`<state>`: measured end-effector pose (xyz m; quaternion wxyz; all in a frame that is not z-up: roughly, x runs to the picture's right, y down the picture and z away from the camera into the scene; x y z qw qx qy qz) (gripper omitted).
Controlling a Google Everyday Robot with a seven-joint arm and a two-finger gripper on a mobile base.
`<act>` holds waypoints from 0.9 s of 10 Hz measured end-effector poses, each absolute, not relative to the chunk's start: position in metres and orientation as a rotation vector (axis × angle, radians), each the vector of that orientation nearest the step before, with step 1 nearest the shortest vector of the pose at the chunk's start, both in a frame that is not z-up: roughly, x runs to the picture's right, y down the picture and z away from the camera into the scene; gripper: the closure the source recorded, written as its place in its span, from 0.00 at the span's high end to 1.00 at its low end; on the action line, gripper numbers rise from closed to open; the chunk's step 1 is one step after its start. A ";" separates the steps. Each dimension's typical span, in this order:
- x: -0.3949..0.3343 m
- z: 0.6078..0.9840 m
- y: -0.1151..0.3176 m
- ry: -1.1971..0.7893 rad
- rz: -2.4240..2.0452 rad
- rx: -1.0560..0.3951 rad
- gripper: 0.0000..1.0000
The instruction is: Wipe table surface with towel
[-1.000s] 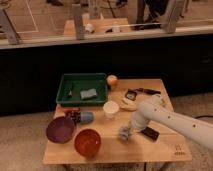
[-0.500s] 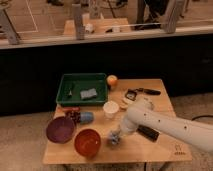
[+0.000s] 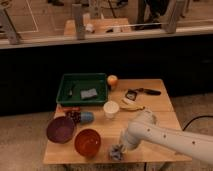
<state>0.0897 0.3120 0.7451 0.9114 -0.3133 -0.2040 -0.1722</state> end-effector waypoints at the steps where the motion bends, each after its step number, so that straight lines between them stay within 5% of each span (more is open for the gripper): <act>1: 0.099 0.743 0.318 -0.418 -0.359 -0.656 0.00; 6: 0.170 0.751 0.327 -0.350 -0.265 -0.690 0.00; 9: 0.174 0.780 0.297 -0.323 -0.202 -0.683 0.00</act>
